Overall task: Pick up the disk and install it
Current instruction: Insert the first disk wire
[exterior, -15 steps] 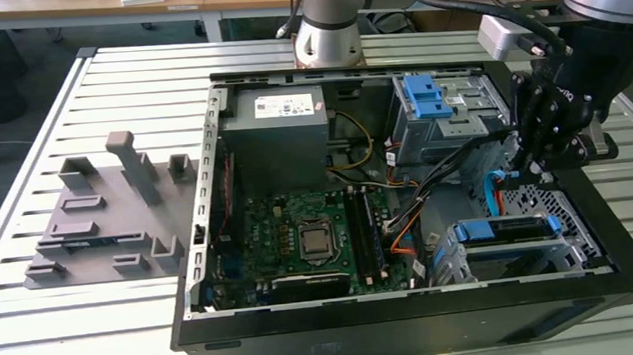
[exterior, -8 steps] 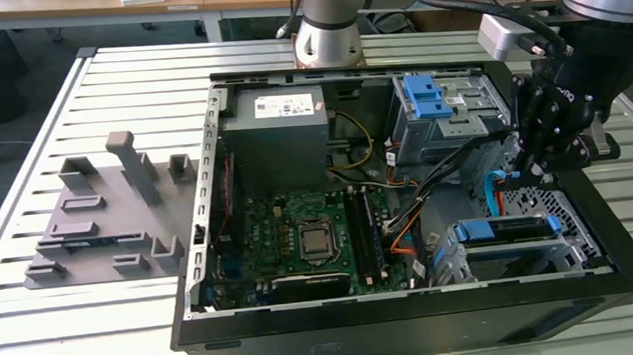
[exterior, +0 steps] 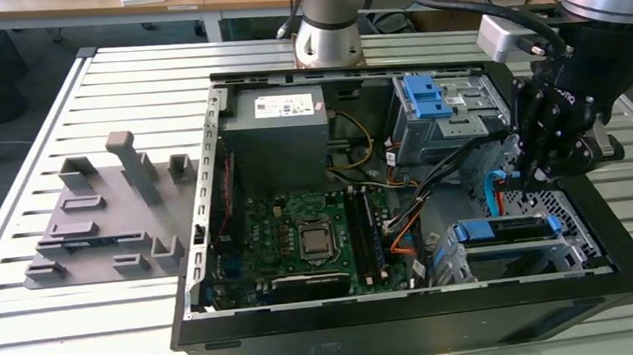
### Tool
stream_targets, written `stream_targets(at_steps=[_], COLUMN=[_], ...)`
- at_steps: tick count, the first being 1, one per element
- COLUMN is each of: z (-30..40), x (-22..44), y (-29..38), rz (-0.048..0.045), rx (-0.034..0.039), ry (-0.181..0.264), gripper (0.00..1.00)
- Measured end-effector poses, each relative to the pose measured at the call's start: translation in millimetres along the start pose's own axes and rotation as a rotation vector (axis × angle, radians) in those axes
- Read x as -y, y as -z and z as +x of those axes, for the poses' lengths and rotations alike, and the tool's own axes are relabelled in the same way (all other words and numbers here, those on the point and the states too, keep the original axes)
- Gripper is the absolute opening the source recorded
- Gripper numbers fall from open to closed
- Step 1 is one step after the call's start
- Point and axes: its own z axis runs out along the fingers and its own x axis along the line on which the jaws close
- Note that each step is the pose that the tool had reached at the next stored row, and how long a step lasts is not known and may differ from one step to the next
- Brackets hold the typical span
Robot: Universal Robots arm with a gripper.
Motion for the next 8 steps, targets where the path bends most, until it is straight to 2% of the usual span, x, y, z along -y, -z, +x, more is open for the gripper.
stream_targets(at_steps=[2,3,5,8], z=[-0.1,-0.1,-0.1,-0.2], x=[0.0,0.0,0.0,-0.1], y=[-0.4,-0.6,-0.7,-0.7], rz=[0.0004,0.0005,0.0006,0.0006], rx=[-0.0075,-0.0108,-0.0124,-0.0124], ry=[0.000,0.000,0.000,0.000], gripper=[0.27,0.20,0.16,0.16])
